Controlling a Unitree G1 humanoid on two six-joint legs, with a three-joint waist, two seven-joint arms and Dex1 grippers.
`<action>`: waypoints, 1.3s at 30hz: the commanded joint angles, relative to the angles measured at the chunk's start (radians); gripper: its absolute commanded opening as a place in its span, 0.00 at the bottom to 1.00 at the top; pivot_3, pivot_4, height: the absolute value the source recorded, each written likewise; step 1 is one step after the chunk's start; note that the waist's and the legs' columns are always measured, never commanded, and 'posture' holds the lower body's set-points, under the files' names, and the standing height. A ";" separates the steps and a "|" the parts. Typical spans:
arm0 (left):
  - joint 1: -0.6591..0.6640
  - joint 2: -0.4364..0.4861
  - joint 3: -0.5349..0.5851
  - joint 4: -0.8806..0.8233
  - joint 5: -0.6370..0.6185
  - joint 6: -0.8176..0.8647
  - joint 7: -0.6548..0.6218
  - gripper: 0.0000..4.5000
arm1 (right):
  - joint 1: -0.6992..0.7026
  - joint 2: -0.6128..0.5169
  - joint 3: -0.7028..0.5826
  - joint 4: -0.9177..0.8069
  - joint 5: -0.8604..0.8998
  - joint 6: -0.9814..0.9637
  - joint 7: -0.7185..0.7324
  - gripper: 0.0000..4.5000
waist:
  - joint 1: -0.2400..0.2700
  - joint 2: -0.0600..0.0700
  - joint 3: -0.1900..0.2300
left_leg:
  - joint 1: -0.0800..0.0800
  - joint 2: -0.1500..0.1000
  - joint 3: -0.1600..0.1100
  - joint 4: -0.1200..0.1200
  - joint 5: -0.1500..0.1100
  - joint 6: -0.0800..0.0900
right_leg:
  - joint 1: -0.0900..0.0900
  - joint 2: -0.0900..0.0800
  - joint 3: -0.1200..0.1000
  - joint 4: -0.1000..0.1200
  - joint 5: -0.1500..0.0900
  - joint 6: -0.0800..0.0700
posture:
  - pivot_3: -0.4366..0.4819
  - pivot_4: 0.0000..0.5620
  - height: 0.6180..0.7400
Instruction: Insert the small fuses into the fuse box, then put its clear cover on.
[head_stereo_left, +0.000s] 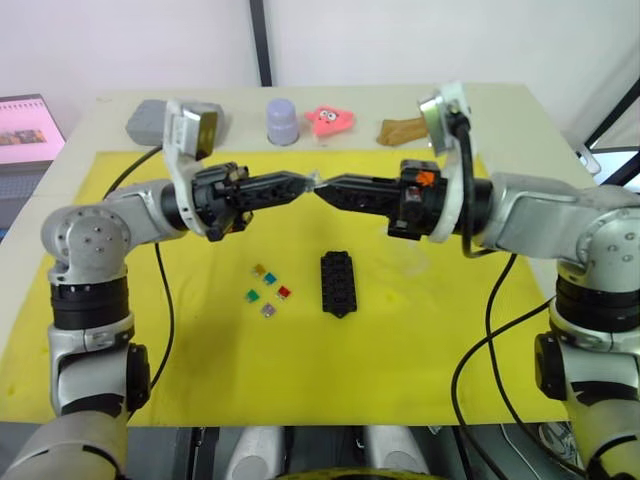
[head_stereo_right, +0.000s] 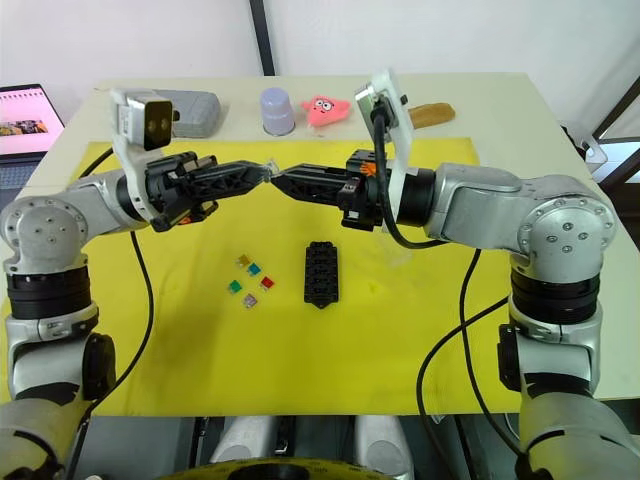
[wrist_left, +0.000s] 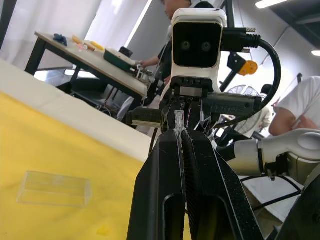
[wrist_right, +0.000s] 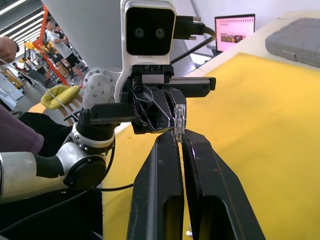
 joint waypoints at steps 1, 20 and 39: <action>0.005 0.026 -0.019 -0.023 0.018 -0.018 -0.008 0.00 | -0.024 -0.014 -0.011 -0.017 0.044 -0.032 0.005 0.04 | 0.001 0.000 0.000 | 0.000 0.000 0.000 0.000 0.000 0.000 | 0.000 0.000 0.000 0.000 0.000 0.000 | 0.48 0.27 1.00; 0.129 0.439 -0.326 -0.066 0.482 -0.460 -0.378 0.99 | -0.074 -0.382 0.302 -0.200 -0.607 -0.106 0.504 0.00 | 0.006 0.003 0.002 | 0.001 -0.001 0.003 -0.004 0.000 0.001 | -0.001 0.001 0.001 -0.003 0.000 0.000 | 0.48 0.27 1.00; 0.243 0.214 -0.469 -0.173 0.802 -0.730 -0.201 0.99 | -0.152 -0.336 0.700 -0.213 -1.198 -0.213 0.956 0.00 | 0.007 -0.001 0.005 | -0.001 0.001 0.003 0.000 -0.004 0.007 | -0.002 0.000 0.001 -0.002 0.000 0.000 | 0.48 0.27 1.00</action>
